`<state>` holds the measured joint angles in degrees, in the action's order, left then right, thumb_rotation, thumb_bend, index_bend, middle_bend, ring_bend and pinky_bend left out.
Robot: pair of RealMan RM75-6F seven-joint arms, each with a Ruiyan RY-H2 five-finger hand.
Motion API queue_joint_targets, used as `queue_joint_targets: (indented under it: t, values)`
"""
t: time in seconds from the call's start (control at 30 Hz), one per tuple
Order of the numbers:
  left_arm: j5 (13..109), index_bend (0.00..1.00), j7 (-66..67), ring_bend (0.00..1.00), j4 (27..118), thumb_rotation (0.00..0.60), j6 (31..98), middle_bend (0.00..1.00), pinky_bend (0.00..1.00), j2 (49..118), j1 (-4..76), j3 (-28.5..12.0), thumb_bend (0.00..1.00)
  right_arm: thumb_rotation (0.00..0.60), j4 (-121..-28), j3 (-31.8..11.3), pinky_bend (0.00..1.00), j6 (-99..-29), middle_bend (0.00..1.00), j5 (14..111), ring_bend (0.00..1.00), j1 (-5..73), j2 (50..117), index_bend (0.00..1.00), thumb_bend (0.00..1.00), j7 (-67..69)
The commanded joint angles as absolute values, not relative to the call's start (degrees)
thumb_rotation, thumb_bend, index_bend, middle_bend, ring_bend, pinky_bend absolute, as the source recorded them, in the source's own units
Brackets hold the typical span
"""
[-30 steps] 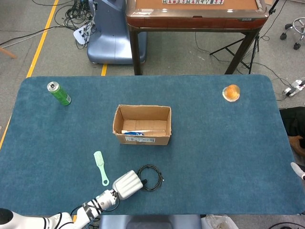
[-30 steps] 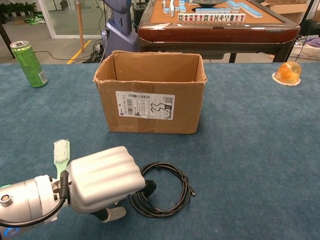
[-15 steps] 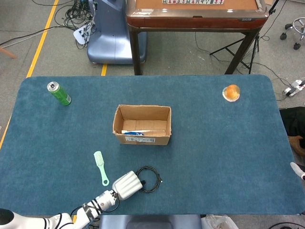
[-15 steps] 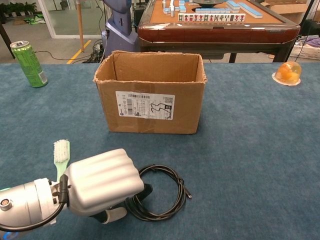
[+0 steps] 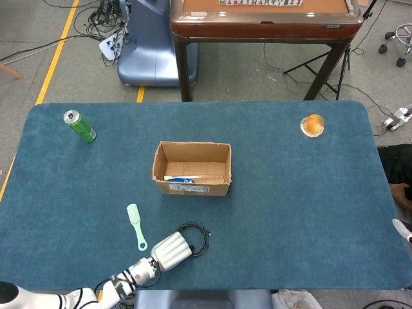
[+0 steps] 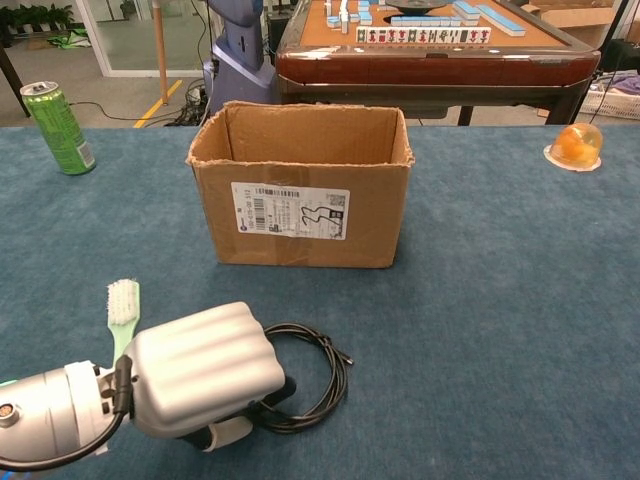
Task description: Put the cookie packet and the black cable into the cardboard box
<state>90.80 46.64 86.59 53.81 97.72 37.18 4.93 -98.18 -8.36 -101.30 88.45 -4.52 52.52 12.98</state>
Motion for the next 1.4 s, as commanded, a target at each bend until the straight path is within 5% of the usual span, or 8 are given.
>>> queue_joint_targets:
  t: [0.03,0.7,1.4]
  values:
    - [90.86,0.64,47.13,0.98,87.23,0.600,54.10,1.00,1.00,97.29,37.10,4.88,0.30,0.600,-98.17,-8.36,0.44,-101.29,0.38,88.45,0.26,-4.52,52.51,0.28,0.08,12.99]
    - [92.35,0.65,54.37,0.98,106.72,0.600,63.94,1.00,1.00,81.96,33.45,2.67,0.30,0.600,-98.28,-8.11,0.44,-101.25,0.38,89.07,0.26,-4.43,52.72,0.28,0.08,12.53]
    - [81.82,0.66,61.01,0.98,116.92,0.600,60.87,1.00,1.00,73.98,39.72,-9.82,0.30,0.600,-98.33,-8.23,0.44,-100.57,0.38,88.45,0.26,-4.14,52.67,0.28,0.08,12.48]
